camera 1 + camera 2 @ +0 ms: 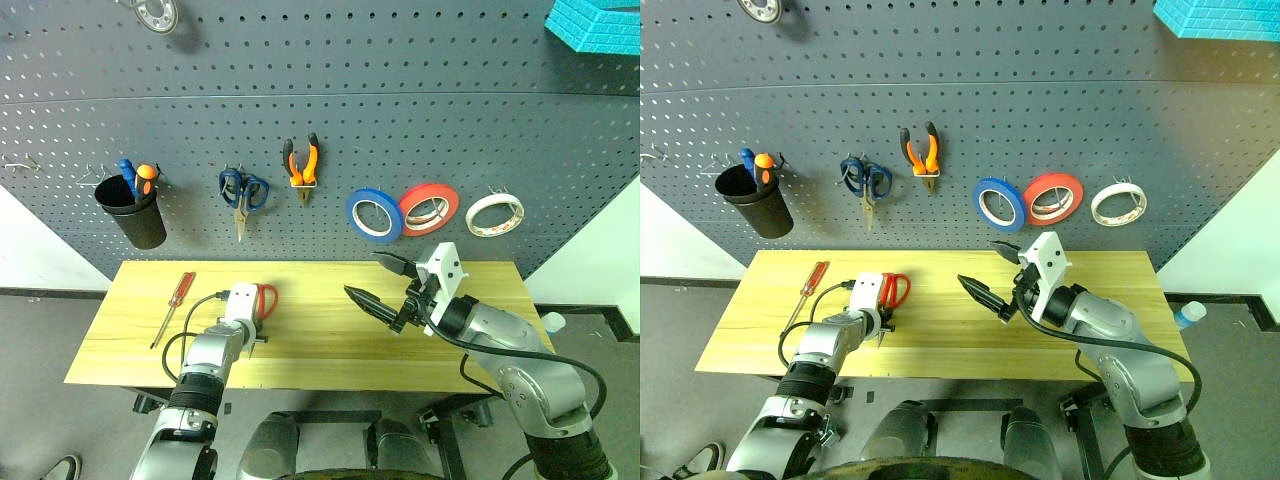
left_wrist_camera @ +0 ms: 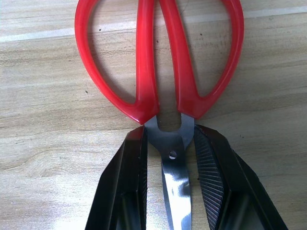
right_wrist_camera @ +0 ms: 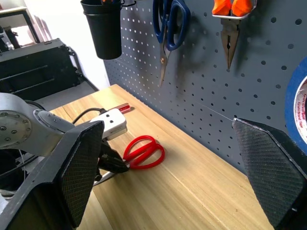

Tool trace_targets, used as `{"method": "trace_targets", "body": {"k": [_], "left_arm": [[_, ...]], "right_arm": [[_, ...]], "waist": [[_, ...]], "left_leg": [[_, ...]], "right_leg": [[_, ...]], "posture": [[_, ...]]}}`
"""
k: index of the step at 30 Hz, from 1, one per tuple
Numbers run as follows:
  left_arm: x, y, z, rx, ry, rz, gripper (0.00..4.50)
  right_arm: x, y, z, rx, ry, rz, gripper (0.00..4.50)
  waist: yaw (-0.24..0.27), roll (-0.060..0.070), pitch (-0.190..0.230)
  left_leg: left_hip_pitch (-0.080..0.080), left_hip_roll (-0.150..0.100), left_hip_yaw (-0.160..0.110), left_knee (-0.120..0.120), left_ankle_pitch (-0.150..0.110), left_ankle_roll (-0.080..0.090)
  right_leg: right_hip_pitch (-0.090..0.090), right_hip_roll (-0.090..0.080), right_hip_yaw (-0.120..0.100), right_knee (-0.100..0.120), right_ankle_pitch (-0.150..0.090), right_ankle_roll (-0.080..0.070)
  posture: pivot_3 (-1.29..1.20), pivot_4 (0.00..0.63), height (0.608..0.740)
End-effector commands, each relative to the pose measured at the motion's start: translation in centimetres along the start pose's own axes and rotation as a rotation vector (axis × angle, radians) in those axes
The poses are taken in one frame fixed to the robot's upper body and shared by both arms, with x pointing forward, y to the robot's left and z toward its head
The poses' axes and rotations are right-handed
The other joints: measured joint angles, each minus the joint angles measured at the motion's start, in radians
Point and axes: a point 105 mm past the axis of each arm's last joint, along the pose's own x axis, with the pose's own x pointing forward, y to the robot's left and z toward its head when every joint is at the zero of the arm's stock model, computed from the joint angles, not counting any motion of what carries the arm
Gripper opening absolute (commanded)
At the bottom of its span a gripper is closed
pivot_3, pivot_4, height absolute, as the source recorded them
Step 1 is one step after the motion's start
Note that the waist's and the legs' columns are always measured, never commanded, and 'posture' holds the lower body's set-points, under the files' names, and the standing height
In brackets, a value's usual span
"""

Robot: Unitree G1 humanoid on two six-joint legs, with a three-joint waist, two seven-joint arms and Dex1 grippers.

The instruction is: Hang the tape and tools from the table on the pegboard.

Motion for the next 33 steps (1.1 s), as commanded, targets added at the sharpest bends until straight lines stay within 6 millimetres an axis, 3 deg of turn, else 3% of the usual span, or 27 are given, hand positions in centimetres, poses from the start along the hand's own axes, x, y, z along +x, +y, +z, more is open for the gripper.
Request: {"method": "trace_targets", "body": {"k": [1,6,12,19,24,33], "left_arm": [[-0.2,-0.6,-3.2,0.024,0.067,-0.027,1.06],[-1.9,-0.3,-3.3,0.083,-0.015,-0.020,1.06],[-3.8,0.0,-1.6,0.169,-0.177,0.017,1.06],[-4.5,-0.7,-0.6,0.229,-0.285,0.035,1.06],[-5.4,-1.2,1.6,0.329,-0.424,0.040,1.06],[-7.7,-2.9,5.5,0.460,-0.697,0.044,1.06]], "right_arm": [[0.1,0.1,1.0,-0.029,-0.035,0.002,4.50],[0.1,0.0,0.8,-0.026,-0.033,-0.001,4.50],[0.0,-0.2,0.6,-0.025,-0.030,-0.010,4.50],[0.2,-0.5,0.4,-0.022,-0.028,-0.019,4.50],[0.2,-0.8,0.2,-0.025,-0.027,-0.025,4.50],[0.5,-1.4,0.2,-0.034,-0.030,-0.028,4.50]], "waist": [[-0.001,0.000,0.000],[0.004,0.000,0.000],[0.008,-0.006,0.004],[0.007,-0.013,0.008],[0.009,-0.013,0.008],[0.040,-0.013,0.006]], "left_leg": [[0.000,0.000,0.000,-0.002,0.000,0.000],[0.000,0.000,0.000,-0.011,0.000,0.000],[-0.004,0.000,0.000,-0.013,0.000,0.000],[-0.006,0.000,0.000,-0.010,0.000,0.000],[-0.017,0.000,-0.001,-0.010,0.001,-0.001],[-0.017,0.000,0.000,-0.007,0.001,-0.001]], "right_leg": [[0.000,0.000,0.000,-0.002,0.000,0.000],[0.000,0.000,0.000,-0.009,0.002,-0.002],[-0.004,-0.001,0.000,-0.010,0.001,-0.003],[-0.005,-0.001,0.000,-0.011,0.002,-0.003],[-0.015,-0.001,0.000,-0.010,0.004,-0.004],[-0.015,-0.001,0.000,-0.010,0.005,-0.006]], "posture": [[0.33,0.100,0.740],[0.33,0.095,0.740],[0.33,0.091,0.740],[0.33,0.086,0.740],[0.34,0.078,0.740],[0.35,0.063,0.740]]}}
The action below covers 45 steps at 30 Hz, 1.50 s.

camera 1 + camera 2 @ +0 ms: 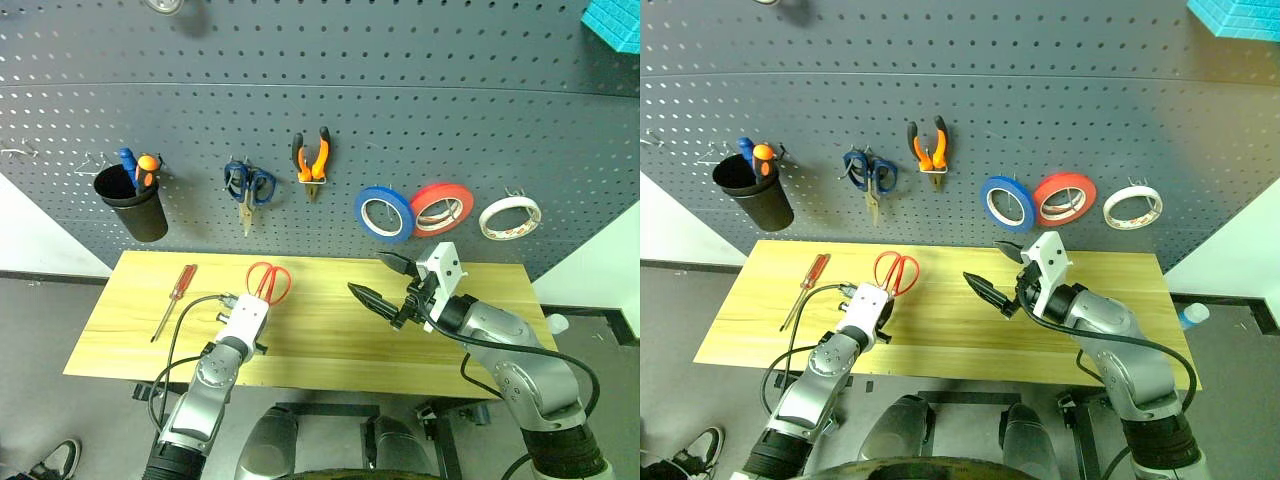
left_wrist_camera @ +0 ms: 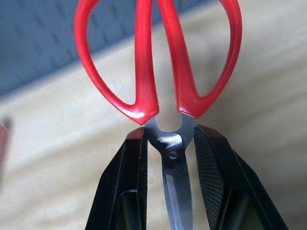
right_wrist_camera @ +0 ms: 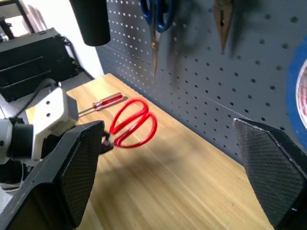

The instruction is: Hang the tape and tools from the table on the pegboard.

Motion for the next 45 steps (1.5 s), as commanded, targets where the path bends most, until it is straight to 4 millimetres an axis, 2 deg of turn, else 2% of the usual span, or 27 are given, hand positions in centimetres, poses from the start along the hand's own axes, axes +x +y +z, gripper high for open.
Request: {"method": "trace_targets", "body": {"k": [1,4,9,15,21,31,36,40,45], "left_arm": [[-0.4,0.4,3.8,0.067,-0.192,0.025,1.06],[-1.2,0.4,5.6,0.110,-0.309,0.027,1.06],[-3.0,0.2,7.4,0.209,-0.461,0.033,1.06],[-4.1,1.9,8.7,0.258,-0.548,0.149,1.06],[-5.4,5.0,10.4,0.292,-0.625,0.318,1.06],[-2.9,6.1,11.1,0.240,-0.617,0.326,1.06],[-0.9,4.9,11.6,0.216,-0.611,0.241,1.06],[-0.2,4.4,12.4,0.189,-0.625,0.215,1.06],[0.8,3.8,12.1,0.177,-0.593,0.166,1.06]], "right_arm": [[0.3,0.0,0.9,-0.028,-0.043,0.011,4.50],[0.4,-0.1,1.0,-0.032,-0.048,0.019,4.50],[0.8,-0.4,1.2,-0.041,-0.054,0.023,4.50],[1.1,-0.8,1.1,-0.049,-0.053,0.031,4.50],[1.6,-1.4,1.3,-0.069,-0.060,0.037,4.50],[2.2,-1.4,1.5,-0.078,-0.070,0.056,4.50],[2.4,-1.4,1.6,-0.080,-0.075,0.063,4.50],[2.4,-1.3,1.7,-0.080,-0.078,0.067,4.50],[2.5,-1.2,1.7,-0.080,-0.082,0.071,4.50]], "waist": [[0.003,0.000,0.000],[0.013,0.000,-0.001],[0.032,0.001,-0.008],[0.059,0.001,-0.016],[0.082,0.002,-0.035],[0.116,0.004,-0.058],[0.135,0.007,-0.064],[0.139,0.007,-0.064],[0.138,0.007,-0.065]], "left_leg": [[0.000,0.000,0.000,0.000,0.000,0.000],[0.000,0.000,0.000,0.000,0.000,0.000],[0.000,0.000,0.000,0.000,0.000,0.000],[0.000,0.000,0.000,0.001,0.000,0.000],[0.000,0.000,0.000,0.002,0.000,0.000],[0.001,0.000,0.000,0.008,0.000,0.000],[0.001,0.000,0.000,0.013,0.000,0.000],[0.001,0.000,0.000,0.014,0.000,0.000],[0.002,0.000,0.000,0.015,0.000,0.000]], "right_leg": [[0.000,0.000,0.000,0.000,0.000,0.000],[0.000,0.000,0.000,0.000,0.002,0.003],[0.000,0.000,0.000,0.000,0.002,0.003],[0.000,0.000,0.000,0.001,0.002,0.003],[0.001,0.000,0.000,0.002,0.003,0.003],[0.004,0.001,0.000,0.003,0.004,0.004],[0.006,0.001,-0.001,0.004,0.007,0.003],[0.007,0.001,-0.001,0.004,0.007,0.003],[0.008,0.002,-0.001,0.004,0.008,0.004]], "posture": [[0.35,0.059,0.740],[0.36,0.052,0.740],[0.37,0.043,0.740],[0.39,0.025,0.740],[0.40,0.012,0.740],[0.42,0.000,0.740],[0.42,0.000,0.740],[0.42,0.000,0.740],[0.43,0.000,0.740]]}}
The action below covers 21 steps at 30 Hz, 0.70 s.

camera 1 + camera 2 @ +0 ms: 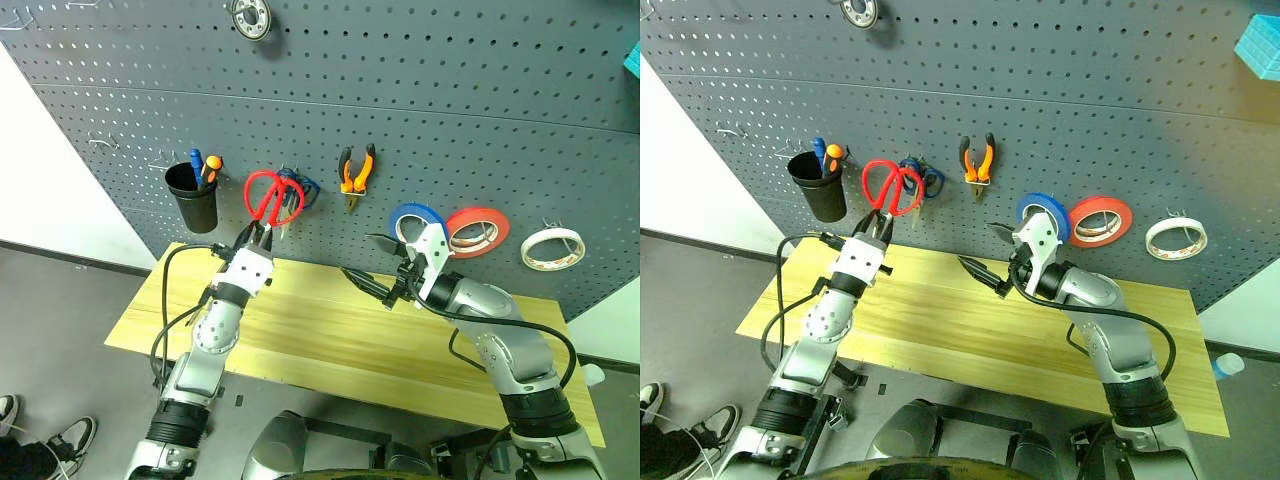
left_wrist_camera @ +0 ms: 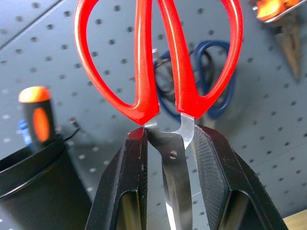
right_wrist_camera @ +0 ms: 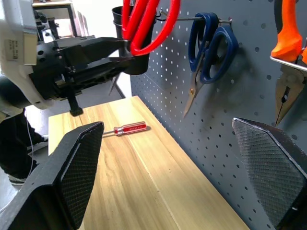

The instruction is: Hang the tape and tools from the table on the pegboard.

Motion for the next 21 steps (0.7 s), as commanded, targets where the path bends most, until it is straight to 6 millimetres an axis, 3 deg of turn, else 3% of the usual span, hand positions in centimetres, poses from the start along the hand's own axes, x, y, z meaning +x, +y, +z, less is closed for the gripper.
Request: {"method": "trace_targets", "body": {"k": [1,21], "left_arm": [[0.8,-0.1,0.5,-0.017,-0.017,-0.018,1.06],[2.5,-0.5,-1.3,-0.095,0.082,-0.046,1.06]], "right_arm": [[0.3,0.2,1.1,-0.028,-0.042,0.013,4.50],[0.2,0.4,1.2,-0.027,-0.044,0.003,4.50]], "waist": [[0.000,0.001,0.000],[-0.003,0.001,-0.002]], "left_leg": [[0.000,0.000,0.000,0.000,0.000,0.000],[0.000,0.000,0.000,0.000,0.000,0.000]], "right_leg": [[0.000,0.000,0.000,0.000,0.000,0.000],[0.000,0.000,0.000,0.000,0.000,0.000]], "posture": [[0.43,0.000,0.740],[0.41,0.000,0.740]]}}
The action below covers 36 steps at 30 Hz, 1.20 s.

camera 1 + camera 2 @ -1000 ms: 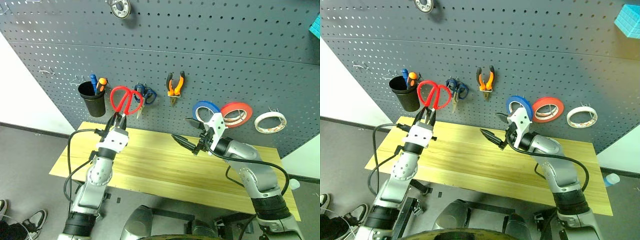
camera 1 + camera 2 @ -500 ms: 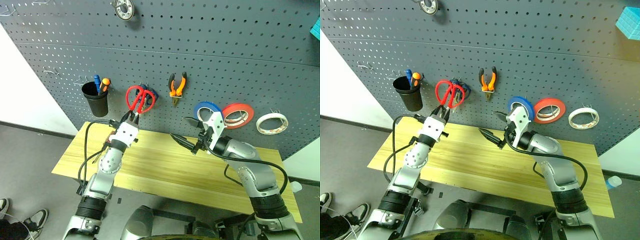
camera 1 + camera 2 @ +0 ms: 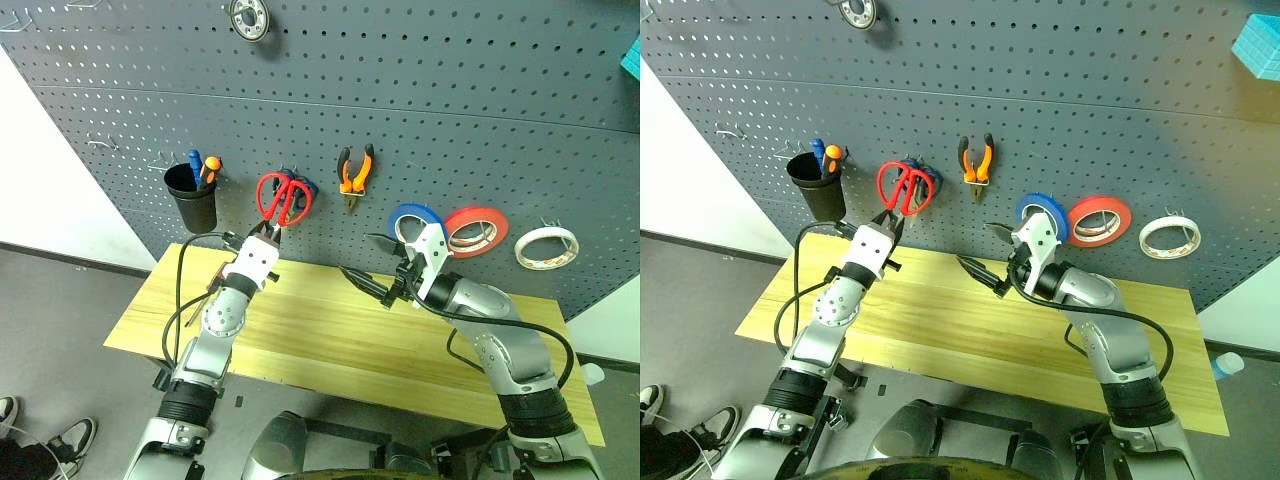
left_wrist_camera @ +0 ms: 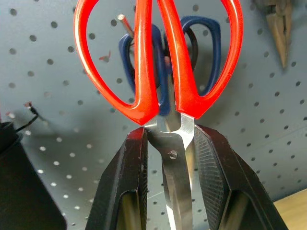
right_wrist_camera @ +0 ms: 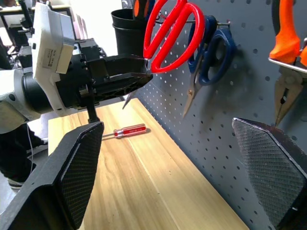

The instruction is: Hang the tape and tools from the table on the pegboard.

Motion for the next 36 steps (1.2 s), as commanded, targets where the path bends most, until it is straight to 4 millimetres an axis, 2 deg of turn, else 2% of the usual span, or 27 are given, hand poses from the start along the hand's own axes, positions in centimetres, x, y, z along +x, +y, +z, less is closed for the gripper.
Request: {"method": "trace_targets", "body": {"k": [1,7,13,20,21,29,33,36], "left_arm": [[0.9,0.6,0.3,-0.021,0.002,0.021,1.06],[2.0,0.7,-1.6,-0.056,0.099,0.045,1.06],[2.8,0.4,-1.8,-0.062,0.116,0.042,1.06],[2.8,0.2,-1.6,-0.088,0.110,0.043,1.06],[2.8,0.3,-1.6,-0.109,0.107,0.049,1.77],[2.8,0.7,-1.6,-0.157,0.108,0.067,4.39],[2.7,0.3,-2.1,-0.153,0.144,0.036,4.46],[1.8,0.4,-2.5,-0.174,0.170,0.013,4.46]], "right_arm": [[0.1,0.4,1.2,-0.035,-0.038,0.010,4.50],[0.0,0.4,1.2,-0.036,-0.038,0.004,4.50],[0.0,0.6,1.1,-0.033,-0.037,0.003,4.50],[0.0,0.5,1.0,-0.029,-0.035,-0.003,4.50],[0.0,0.6,1.0,-0.028,-0.035,-0.004,4.50],[-0.1,0.7,0.8,-0.022,-0.031,-0.004,4.50],[-0.1,0.7,0.8,-0.020,-0.029,-0.004,4.50],[-0.1,0.7,0.7,-0.018,-0.027,-0.004,4.50]], "waist": [[0.000,0.000,0.000],[-0.001,0.000,-0.003],[-0.005,0.000,-0.003],[-0.005,0.000,-0.003],[-0.005,0.000,-0.003],[-0.004,0.000,-0.003],[-0.005,0.000,-0.003],[-0.006,0.000,-0.003]], "left_leg": [[0.000,0.000,0.000,0.000,0.000,0.000],[0.001,0.000,0.000,0.000,0.000,0.000],[0.007,0.000,0.000,0.000,0.000,0.000],[0.013,0.000,0.000,-0.001,0.000,0.000],[0.013,0.000,0.000,-0.001,0.000,0.000],[0.013,0.000,0.000,-0.001,0.000,0.000],[0.013,0.000,0.000,-0.001,0.000,0.000],[0.013,0.000,0.000,-0.001,0.000,0.000]], "right_leg": [[0.000,0.000,0.000,0.000,0.000,0.000],[0.001,0.000,0.000,0.000,0.000,0.000],[0.007,0.000,0.000,-0.001,0.000,0.000],[0.012,0.000,0.000,-0.001,-0.002,-0.003],[0.012,0.000,0.000,-0.001,-0.002,-0.003],[0.012,0.000,0.000,-0.001,-0.002,-0.003],[0.012,0.000,0.000,-0.001,-0.002,-0.003],[0.012,0.000,0.000,-0.001,-0.002,-0.003]], "posture": [[0.41,0.000,0.740],[0.40,0.000,0.740],[0.40,0.004,0.740],[0.40,0.007,0.740],[0.40,0.009,0.740],[0.39,0.014,0.740],[0.40,0.015,0.740],[0.40,0.014,0.740]]}}
